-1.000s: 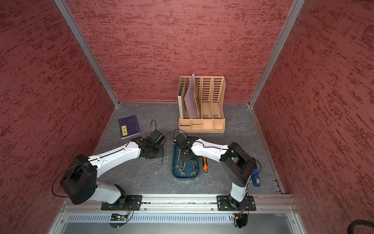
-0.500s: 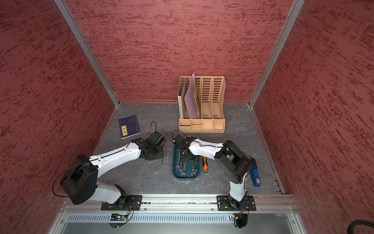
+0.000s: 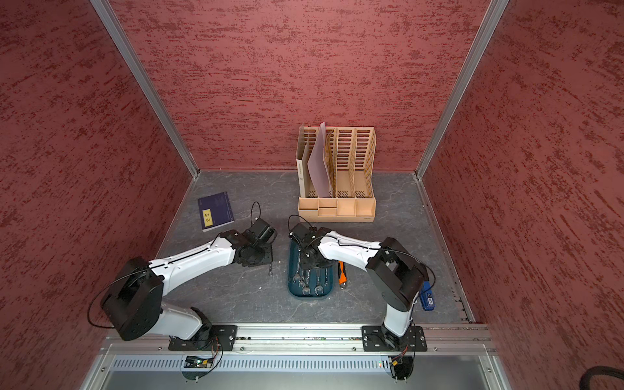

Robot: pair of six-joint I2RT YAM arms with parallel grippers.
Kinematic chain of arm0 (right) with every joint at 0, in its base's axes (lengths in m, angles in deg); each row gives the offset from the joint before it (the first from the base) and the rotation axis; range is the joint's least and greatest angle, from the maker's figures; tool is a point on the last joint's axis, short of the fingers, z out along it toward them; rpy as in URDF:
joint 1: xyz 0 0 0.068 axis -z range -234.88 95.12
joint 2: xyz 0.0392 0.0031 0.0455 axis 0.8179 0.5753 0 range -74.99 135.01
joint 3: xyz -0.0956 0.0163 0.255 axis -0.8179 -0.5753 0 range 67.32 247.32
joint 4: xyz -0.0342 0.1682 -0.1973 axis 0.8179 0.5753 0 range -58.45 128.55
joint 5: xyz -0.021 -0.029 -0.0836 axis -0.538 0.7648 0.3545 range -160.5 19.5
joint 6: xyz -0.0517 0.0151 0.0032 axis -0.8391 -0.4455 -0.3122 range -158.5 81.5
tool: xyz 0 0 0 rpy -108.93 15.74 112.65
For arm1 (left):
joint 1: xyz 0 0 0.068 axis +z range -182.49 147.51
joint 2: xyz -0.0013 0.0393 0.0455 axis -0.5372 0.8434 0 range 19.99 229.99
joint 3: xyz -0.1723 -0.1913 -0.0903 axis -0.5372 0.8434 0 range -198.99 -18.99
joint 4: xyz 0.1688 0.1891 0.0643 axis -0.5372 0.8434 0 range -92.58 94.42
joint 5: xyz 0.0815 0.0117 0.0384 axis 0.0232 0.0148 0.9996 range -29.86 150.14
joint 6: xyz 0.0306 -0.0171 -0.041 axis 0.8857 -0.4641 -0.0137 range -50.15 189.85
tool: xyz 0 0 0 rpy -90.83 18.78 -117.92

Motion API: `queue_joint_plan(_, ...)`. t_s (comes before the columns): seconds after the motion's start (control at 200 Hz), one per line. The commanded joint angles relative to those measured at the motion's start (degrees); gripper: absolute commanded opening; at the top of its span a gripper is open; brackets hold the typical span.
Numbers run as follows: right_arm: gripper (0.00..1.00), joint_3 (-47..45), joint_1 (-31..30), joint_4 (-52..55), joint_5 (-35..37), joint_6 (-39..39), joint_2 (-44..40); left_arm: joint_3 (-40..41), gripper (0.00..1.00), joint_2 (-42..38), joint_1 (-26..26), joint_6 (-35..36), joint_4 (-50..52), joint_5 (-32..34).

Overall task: Take out the wrench from the storage box
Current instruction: Pick up the wrench from the storage box.

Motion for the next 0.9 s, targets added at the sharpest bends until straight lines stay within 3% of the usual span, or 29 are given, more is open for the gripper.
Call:
queue_joint_plan(0.0,0.48,-0.5,0.1,2.5,2.8,-0.7,-1.6,-1.6,0.39,1.1,-0.4,1.0,-0.4,0.2)
queue_joint_plan(0.245,0.4,-2.4,1.3,-1.6,-0.4,-0.6,1.3,-1.9,0.4,2.0,-1.0,0.6,-0.3,0.3)
queue_joint_plan(0.666,0.36,-4.3,3.2,-4.9,-3.4,-0.2,5.5,-1.8,0.4,2.7,-1.5,0.5,-0.6,0.3)
queue_joint_plan(0.897,0.24,-4.1,3.2,-5.1,-4.5,-0.5,8.2,-1.8,0.4,2.8,-1.6,0.4,-0.7,0.4)
